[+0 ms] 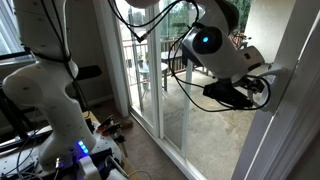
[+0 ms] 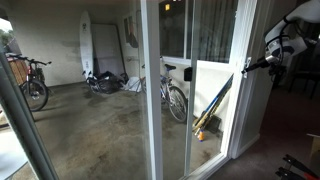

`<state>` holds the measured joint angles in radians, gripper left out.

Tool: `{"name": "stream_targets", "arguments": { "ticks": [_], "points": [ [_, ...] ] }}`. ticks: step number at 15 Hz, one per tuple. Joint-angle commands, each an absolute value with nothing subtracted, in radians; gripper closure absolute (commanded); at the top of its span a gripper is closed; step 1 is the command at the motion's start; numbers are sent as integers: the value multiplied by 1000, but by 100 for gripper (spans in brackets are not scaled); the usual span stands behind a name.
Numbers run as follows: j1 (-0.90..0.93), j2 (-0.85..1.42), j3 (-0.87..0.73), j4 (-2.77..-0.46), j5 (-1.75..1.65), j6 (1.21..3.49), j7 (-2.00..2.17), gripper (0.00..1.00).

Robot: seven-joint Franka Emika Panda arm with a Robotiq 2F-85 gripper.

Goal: Slide the glass door to the left.

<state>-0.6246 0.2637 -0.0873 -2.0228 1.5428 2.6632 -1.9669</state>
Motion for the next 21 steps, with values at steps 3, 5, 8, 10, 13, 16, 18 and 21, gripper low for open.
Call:
{"name": "stream_targets", "arguments": {
  "ticks": [3, 5, 8, 10, 13, 16, 18, 21],
  "points": [
    [-633, 251, -78, -2044, 1636, 2602, -2113, 0],
    [-630, 249, -79, -2051, 1656, 2598, -2147, 0],
    [-628, 242, -77, -2074, 1687, 2592, -2203, 0],
    [-624, 233, -74, -2092, 1733, 2595, -2257, 0],
    [-608, 214, -64, -2124, 1814, 2607, -2344, 0],
    [-600, 202, -59, -2153, 1910, 2602, -2436, 0],
    [-495, 193, -170, -2182, 1953, 2568, -2463, 0],
    [-415, 171, -242, -2235, 1983, 2556, -2500, 0]
  ]
}}
